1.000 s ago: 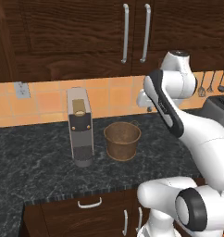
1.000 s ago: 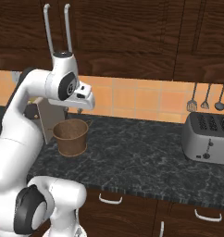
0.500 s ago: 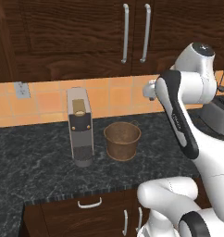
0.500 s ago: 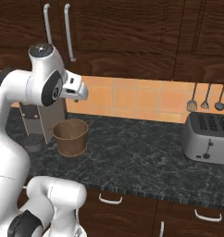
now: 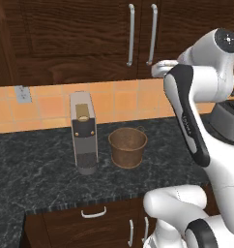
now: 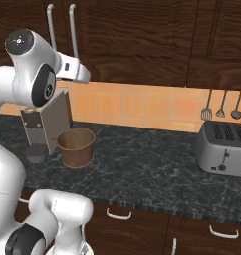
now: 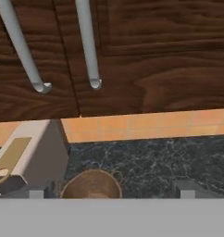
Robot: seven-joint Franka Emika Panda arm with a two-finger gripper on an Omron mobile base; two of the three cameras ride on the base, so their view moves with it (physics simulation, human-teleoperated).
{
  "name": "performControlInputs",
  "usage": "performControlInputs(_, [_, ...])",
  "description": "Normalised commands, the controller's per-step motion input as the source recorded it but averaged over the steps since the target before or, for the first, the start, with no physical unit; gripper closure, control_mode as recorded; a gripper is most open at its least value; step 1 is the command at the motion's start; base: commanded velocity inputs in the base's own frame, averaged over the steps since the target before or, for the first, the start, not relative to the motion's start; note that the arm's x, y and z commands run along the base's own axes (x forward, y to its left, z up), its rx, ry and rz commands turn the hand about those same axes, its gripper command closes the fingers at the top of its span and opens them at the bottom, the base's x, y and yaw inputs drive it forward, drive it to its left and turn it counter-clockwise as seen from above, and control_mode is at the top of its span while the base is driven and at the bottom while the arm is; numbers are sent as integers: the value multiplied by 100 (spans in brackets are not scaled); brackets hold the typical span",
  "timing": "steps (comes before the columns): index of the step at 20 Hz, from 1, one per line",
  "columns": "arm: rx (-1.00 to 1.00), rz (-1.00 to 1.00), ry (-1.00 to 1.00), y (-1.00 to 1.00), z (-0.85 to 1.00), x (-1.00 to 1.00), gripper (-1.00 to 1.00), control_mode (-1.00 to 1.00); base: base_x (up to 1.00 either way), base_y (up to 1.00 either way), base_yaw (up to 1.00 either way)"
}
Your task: Open the cabinet, pick up the bread from the cabinet and place it in the basket. Then move the basket to the dining counter.
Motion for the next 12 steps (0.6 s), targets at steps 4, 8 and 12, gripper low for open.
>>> performControlInputs(4, [-8,-7,-5,28,34,31,-100,-100,0,0,0])
performControlInputs(8, [-8,-7,-2,15,16,52,-100,-100,0,0,0])
performControlInputs(12, [-1,-1,0,0,7,51,-100,-100,0,0,0])
